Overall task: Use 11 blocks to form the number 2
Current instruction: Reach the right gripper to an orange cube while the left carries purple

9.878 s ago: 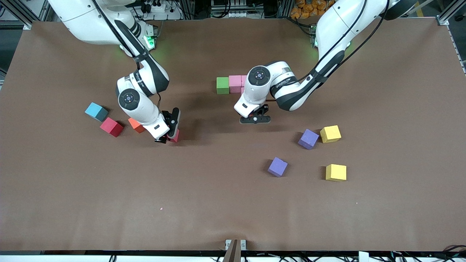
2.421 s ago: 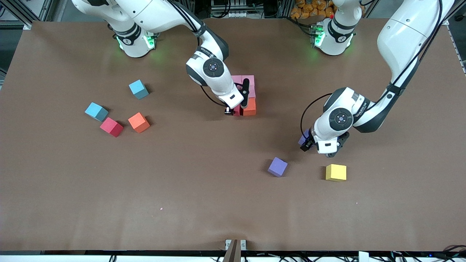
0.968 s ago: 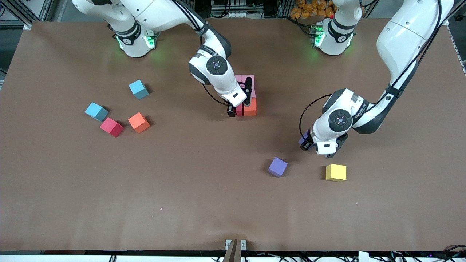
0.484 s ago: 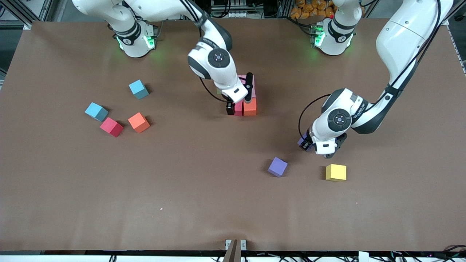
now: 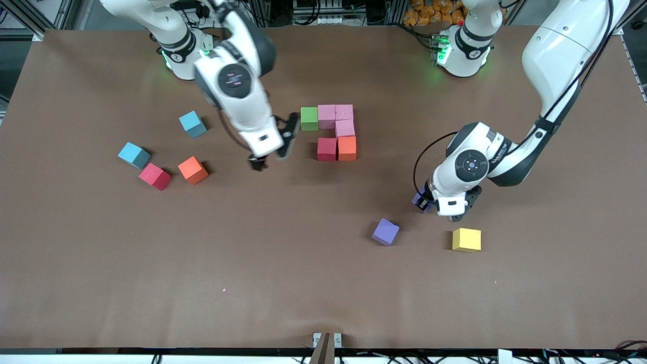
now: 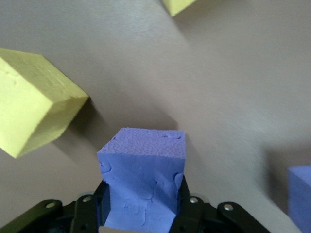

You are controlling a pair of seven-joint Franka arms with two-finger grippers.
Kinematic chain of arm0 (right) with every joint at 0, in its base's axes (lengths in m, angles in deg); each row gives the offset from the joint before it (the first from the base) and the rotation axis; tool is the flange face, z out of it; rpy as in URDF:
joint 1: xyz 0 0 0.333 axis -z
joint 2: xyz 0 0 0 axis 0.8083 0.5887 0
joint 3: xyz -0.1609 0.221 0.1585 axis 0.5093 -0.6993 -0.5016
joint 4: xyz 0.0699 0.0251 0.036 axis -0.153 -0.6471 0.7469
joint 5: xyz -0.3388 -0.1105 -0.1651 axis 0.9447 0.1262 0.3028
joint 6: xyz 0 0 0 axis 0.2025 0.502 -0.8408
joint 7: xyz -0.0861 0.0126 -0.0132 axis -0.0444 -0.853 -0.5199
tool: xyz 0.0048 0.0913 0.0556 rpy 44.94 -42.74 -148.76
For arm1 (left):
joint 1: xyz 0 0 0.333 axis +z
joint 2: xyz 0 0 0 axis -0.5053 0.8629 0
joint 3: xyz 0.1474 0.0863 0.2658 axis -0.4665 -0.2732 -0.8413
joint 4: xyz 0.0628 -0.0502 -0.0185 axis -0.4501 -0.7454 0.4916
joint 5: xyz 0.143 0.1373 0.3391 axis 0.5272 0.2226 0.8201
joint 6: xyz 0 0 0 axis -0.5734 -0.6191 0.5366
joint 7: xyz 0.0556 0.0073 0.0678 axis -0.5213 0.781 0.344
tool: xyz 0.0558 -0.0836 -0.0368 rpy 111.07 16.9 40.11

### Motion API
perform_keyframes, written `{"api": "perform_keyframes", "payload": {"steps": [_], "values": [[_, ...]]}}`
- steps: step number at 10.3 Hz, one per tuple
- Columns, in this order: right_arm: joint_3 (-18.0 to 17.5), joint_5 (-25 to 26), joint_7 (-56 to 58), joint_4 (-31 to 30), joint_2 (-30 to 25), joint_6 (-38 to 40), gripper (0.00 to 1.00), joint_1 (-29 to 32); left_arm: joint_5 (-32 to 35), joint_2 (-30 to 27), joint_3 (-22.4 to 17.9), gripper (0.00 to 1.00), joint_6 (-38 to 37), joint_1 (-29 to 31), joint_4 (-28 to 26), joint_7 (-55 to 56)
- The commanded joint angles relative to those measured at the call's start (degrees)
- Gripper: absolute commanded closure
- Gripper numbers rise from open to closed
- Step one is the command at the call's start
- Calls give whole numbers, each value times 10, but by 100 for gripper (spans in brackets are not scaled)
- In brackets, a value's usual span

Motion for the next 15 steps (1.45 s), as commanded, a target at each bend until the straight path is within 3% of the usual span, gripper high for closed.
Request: {"api": "perform_keyframes", "payload": {"steps": [1,4,8,10,15], "values": [[-8,-5,56,-64,-50,-5,0,86,-8,-17,33,51,-28,-9,22,28],[-9,-5,39,-127,-81,-15,0,179,-9,-11,41,51,-35,-75,62,142],[-10,-3,-14,-199,-99,-79,0,231,-9,8,40,51,-35,-180,116,319],[-9,0,-13,-238,-87,-139,0,246,-10,20,38,51,-35,-227,138,394],[-12,27,-8,-239,-3,-196,0,287,-53,31,36,51,-35,-303,166,530]]}}
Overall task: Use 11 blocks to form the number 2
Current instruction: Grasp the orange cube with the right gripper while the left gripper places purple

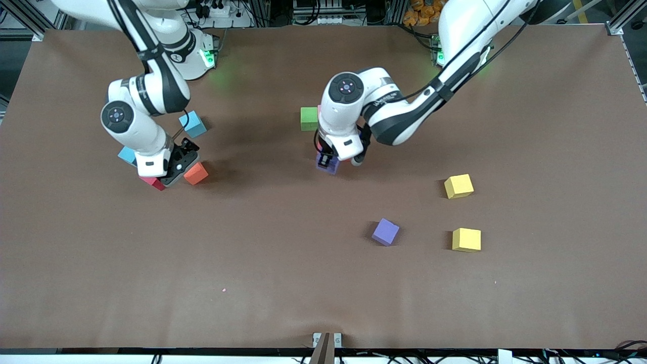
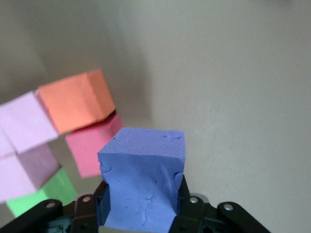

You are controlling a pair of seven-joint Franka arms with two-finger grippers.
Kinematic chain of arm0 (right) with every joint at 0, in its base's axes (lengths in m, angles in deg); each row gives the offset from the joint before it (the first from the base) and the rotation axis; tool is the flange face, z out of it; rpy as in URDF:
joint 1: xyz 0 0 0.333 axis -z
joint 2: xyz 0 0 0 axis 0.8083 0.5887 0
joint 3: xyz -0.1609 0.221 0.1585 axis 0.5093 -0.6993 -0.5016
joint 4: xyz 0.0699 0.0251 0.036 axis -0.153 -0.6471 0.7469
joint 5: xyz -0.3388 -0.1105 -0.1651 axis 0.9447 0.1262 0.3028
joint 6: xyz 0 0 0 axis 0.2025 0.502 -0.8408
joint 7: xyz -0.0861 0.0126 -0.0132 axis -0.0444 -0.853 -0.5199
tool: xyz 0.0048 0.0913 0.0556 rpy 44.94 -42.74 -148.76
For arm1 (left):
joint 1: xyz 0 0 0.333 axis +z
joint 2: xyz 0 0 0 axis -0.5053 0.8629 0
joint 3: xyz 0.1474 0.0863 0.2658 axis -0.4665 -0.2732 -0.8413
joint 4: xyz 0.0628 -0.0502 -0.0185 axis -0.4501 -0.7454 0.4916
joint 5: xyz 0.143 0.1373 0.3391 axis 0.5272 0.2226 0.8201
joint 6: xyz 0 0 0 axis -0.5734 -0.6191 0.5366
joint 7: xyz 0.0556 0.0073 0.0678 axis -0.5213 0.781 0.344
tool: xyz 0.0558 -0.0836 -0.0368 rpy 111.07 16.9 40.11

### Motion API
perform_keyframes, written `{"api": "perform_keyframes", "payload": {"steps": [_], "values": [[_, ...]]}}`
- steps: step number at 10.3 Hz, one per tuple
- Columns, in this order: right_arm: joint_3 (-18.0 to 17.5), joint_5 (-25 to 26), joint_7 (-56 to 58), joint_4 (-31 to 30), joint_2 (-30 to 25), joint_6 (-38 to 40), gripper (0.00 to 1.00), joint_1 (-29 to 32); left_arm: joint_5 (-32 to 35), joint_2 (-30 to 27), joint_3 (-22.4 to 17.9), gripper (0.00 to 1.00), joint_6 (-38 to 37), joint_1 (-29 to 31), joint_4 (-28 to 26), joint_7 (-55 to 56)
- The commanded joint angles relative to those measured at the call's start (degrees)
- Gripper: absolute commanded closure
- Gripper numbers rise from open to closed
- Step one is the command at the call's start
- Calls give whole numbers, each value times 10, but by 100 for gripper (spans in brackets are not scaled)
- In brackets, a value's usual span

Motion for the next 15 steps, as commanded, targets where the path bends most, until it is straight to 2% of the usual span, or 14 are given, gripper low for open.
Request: {"api": "perform_keyframes", "payload": {"steps": [1,3,6,9,11,13,14,15], "values": [[-13,12,-1,1,21,-10,0,16,-21,18,-10,51,-13,-38,42,40],[-16,5,-7,3,49,-10,0,16,-23,31,-32,51,-13,-74,68,69],[-22,5,-4,2,49,-11,0,16,-23,66,-64,51,-13,-123,112,106],[-21,6,-1,3,66,-33,1,17,-41,83,-85,52,-8,-153,120,109],[-21,9,-1,3,72,-46,22,9,-77,87,-105,52,-8,-169,118,125],[-22,9,-1,6,68,-43,48,9,-79,86,-113,52,-10,-182,115,148],[-23,9,0,10,65,-40,55,9,-79,87,-114,52,-12,-181,111,149],[-23,9,10,17,62,-39,57,9,-79,88,-118,52,-13,-181,105,159]]}}
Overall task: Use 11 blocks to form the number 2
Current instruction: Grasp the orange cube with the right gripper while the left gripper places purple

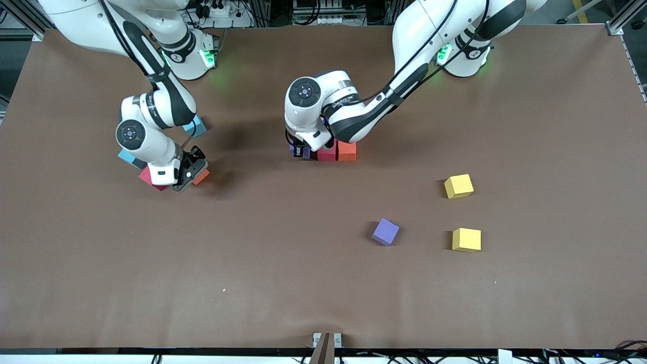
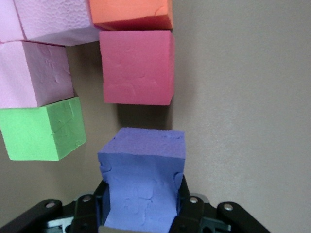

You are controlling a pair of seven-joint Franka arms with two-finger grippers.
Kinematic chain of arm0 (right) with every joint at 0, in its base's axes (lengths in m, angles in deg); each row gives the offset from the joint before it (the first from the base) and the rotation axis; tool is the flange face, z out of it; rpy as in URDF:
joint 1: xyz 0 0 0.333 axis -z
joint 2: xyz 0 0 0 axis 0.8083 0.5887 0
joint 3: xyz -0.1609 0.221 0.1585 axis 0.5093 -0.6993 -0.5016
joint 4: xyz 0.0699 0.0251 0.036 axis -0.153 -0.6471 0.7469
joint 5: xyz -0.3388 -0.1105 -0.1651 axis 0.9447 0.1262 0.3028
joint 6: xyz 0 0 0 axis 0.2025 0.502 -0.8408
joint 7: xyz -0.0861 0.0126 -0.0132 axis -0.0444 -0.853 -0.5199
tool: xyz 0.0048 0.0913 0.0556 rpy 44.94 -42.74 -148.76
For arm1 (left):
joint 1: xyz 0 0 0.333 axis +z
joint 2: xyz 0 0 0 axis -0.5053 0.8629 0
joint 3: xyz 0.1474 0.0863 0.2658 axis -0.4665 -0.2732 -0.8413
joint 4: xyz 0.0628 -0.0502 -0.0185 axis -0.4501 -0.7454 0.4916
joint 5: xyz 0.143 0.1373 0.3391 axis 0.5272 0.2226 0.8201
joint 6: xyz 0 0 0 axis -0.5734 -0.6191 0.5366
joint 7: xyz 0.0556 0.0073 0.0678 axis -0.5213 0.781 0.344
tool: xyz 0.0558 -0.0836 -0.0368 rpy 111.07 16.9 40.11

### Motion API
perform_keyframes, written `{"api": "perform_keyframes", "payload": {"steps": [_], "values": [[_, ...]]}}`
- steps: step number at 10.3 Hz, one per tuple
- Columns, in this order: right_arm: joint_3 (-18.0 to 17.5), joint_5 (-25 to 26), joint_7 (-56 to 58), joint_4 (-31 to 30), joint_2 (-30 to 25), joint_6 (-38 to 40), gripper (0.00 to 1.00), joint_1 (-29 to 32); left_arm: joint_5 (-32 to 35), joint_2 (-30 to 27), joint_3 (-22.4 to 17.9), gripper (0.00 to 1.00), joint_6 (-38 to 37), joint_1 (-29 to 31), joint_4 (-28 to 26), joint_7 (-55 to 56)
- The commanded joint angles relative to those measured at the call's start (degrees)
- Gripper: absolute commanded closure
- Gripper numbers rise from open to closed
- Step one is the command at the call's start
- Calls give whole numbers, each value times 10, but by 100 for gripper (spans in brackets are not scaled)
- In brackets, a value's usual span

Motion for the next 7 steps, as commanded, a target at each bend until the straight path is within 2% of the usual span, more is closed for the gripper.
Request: {"api": "perform_keyframes", "payload": {"steps": [1,4,7], "values": [[-5,5,22,25,-10,13,58,5,-12,4,-19,52,-9,-13,1,18],[-4,5,22,80,-12,100,59,9,-8,11,-27,52,-9,-15,-8,16],[-4,2,19,89,-12,109,60,9,-7,12,-28,52,-9,-15,-11,13]]}}
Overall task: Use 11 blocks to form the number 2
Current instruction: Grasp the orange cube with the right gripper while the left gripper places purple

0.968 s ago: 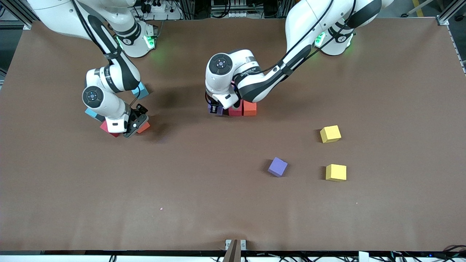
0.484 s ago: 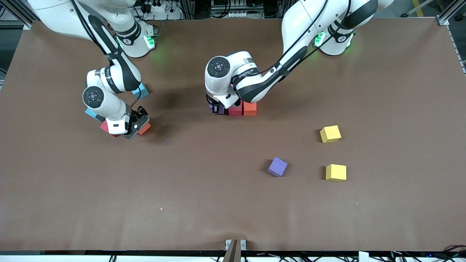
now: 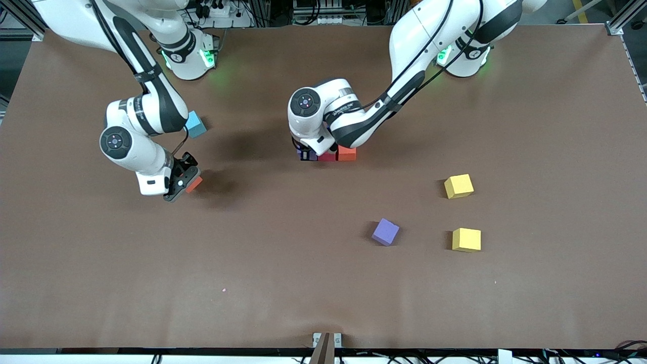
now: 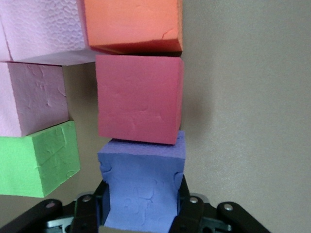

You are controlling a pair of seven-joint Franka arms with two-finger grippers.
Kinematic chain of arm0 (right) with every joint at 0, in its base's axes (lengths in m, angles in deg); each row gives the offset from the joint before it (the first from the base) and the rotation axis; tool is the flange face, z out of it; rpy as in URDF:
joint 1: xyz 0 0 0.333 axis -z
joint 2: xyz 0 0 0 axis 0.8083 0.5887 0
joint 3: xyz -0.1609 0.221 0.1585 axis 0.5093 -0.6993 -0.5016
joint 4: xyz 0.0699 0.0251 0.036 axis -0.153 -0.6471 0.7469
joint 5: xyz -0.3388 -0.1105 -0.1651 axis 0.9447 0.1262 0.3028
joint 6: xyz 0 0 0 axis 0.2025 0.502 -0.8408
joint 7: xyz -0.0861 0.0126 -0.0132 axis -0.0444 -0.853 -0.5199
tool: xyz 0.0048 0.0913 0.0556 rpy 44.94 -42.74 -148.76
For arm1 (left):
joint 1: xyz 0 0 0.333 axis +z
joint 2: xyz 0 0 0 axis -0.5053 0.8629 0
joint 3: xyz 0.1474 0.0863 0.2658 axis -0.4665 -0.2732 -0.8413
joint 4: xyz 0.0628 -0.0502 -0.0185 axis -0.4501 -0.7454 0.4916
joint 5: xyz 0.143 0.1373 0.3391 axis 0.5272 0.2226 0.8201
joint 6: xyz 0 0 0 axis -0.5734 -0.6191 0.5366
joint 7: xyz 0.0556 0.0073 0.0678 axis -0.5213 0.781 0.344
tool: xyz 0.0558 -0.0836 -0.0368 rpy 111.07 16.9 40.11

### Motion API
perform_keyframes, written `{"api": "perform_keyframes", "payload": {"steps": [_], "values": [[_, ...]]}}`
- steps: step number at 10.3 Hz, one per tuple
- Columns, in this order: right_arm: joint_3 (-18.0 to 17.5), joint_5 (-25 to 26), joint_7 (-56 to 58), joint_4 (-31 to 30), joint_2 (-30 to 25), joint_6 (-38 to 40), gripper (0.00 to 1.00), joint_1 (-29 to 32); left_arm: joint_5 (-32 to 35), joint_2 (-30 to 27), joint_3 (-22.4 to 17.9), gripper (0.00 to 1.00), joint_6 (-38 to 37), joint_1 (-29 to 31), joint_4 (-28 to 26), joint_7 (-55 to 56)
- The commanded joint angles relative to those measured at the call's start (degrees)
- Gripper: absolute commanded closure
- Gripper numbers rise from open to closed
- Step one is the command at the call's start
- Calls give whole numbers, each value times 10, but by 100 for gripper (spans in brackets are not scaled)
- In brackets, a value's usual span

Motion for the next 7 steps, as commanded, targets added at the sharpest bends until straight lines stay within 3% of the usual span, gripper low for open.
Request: {"api": "perform_keyframes", "payload": {"steps": [1,7], "values": [[-4,1,2,4,-5,8,60,8,-6,-3,-7,52,-5,-7,-3,4],[-4,0,5,5,-1,7,60,7,-4,0,-19,51,-3,-9,-1,2]]}}
